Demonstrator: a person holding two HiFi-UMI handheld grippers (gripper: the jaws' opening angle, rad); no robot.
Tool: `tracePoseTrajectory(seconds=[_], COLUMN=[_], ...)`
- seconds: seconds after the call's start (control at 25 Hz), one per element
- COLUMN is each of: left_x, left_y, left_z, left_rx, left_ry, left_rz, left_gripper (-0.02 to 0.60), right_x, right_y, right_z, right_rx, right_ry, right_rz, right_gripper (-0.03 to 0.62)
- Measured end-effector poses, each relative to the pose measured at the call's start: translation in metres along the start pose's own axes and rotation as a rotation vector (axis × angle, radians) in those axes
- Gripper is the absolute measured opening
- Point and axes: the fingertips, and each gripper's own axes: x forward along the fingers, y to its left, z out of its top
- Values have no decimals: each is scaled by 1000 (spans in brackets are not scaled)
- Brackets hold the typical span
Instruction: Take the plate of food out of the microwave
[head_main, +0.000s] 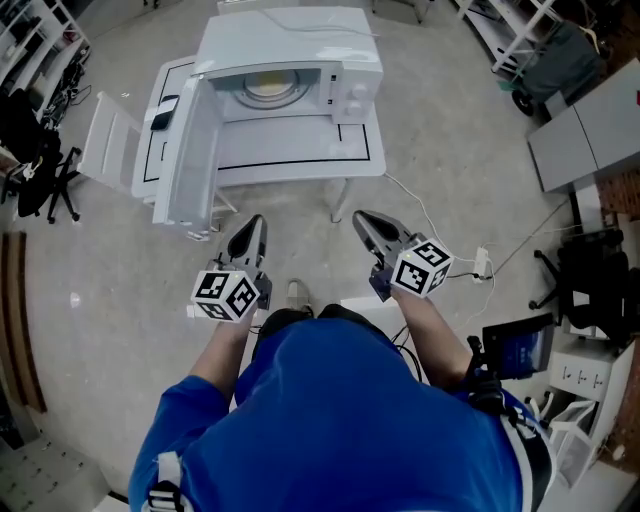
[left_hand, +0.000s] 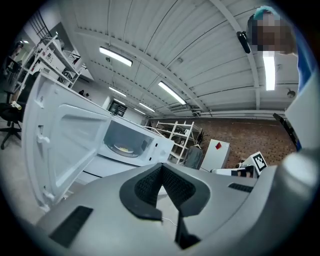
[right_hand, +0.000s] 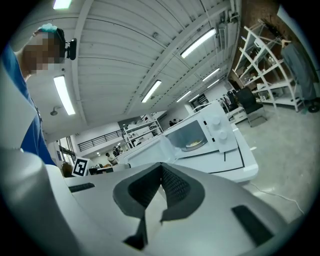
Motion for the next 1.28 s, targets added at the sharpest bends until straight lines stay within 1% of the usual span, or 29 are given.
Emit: tracePoseTrajectory(seconds=[0.12,0.24,0.44,0.56,0.72,0.92,1.0,1.28], left_x=[18,34,58,76,105,143,157,189], left_y=[16,29,45,53,65,80,86,107], left_z=[5,10,12,12,14,20,23,21], left_rx=[-1,-4,-23,-26,-26,-19,-13,10], left_ry=[10,18,23,24,17,10,7,21], left_rz=[-13,-16,-4,11,51,116,143,237], left_gripper=[9,9,9,9,9,9,10,9], right_x=[25,46,73,90,115,150,165,196], right_y=[-7,-14,-24,-37,-60,-87,-97,-117], right_z=[9,18,25,31,41,55,61,65], right_rx=[2,-4,-28,-49,-92,-239,-278,-292], right_ry=[-14,-5,31,50,81,151,169,212], right_rz=[-4,-20,-14,0,35,86,109,194], right_gripper=[2,2,2,2,2,2,2,2])
